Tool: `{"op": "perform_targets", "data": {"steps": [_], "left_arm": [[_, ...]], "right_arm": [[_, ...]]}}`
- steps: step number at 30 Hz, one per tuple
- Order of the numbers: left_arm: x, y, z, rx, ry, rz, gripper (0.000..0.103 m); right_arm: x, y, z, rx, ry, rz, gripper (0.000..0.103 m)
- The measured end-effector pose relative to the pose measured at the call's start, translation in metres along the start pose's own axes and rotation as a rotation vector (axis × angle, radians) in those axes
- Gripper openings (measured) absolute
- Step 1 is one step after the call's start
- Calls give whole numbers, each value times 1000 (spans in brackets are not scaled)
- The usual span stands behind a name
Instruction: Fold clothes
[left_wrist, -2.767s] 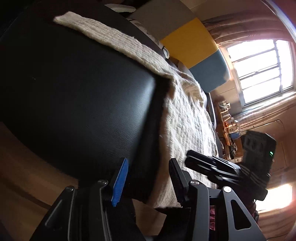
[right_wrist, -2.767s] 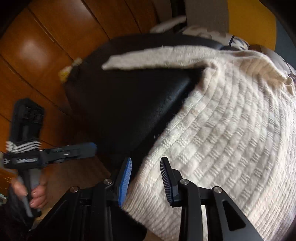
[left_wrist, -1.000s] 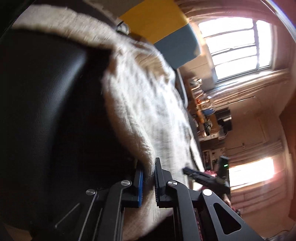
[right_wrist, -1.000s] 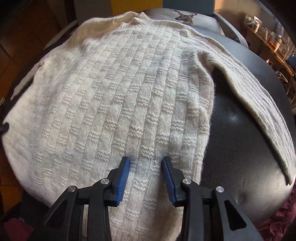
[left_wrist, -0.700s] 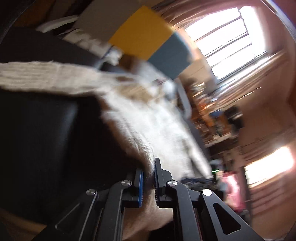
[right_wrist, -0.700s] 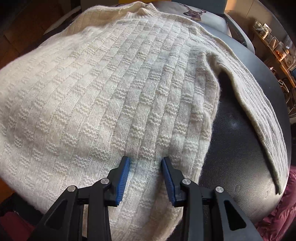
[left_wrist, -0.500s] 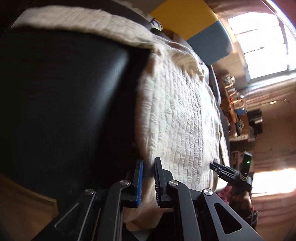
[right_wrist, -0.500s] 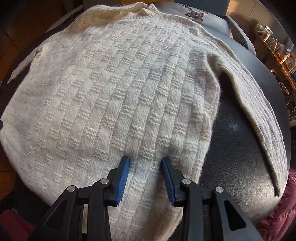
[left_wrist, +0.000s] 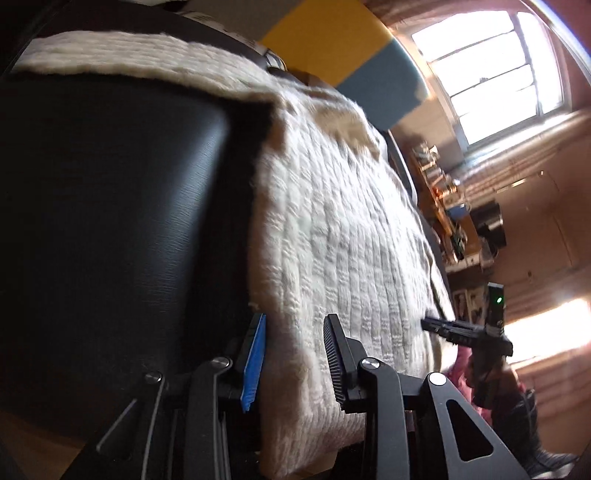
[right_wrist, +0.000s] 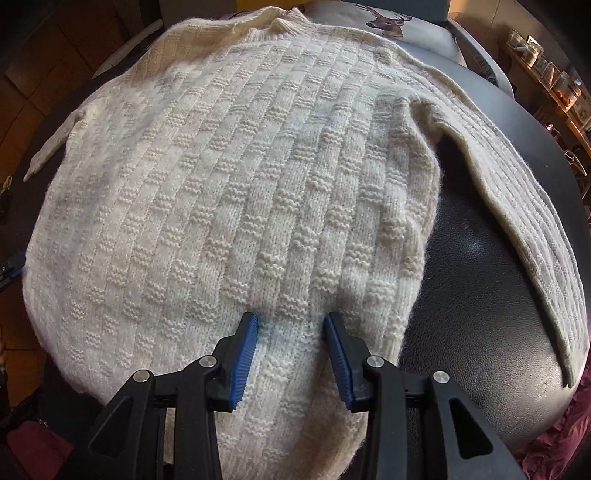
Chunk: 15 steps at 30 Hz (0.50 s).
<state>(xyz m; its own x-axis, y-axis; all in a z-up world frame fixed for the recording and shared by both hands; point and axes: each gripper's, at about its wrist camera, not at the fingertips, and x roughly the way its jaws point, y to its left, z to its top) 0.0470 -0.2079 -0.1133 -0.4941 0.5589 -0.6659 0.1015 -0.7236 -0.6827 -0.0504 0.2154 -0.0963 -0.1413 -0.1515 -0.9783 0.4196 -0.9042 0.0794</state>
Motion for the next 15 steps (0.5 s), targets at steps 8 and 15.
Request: {"op": "perform_targets", "data": {"steps": [8, 15], "left_arm": [[8, 3, 4, -86, 33, -89, 38], [6, 5, 5, -121, 33, -103, 39]], "right_arm": [[-5, -15, 4, 20, 30, -17, 43], [-15, -43, 1, 87, -39, 81, 48]]}}
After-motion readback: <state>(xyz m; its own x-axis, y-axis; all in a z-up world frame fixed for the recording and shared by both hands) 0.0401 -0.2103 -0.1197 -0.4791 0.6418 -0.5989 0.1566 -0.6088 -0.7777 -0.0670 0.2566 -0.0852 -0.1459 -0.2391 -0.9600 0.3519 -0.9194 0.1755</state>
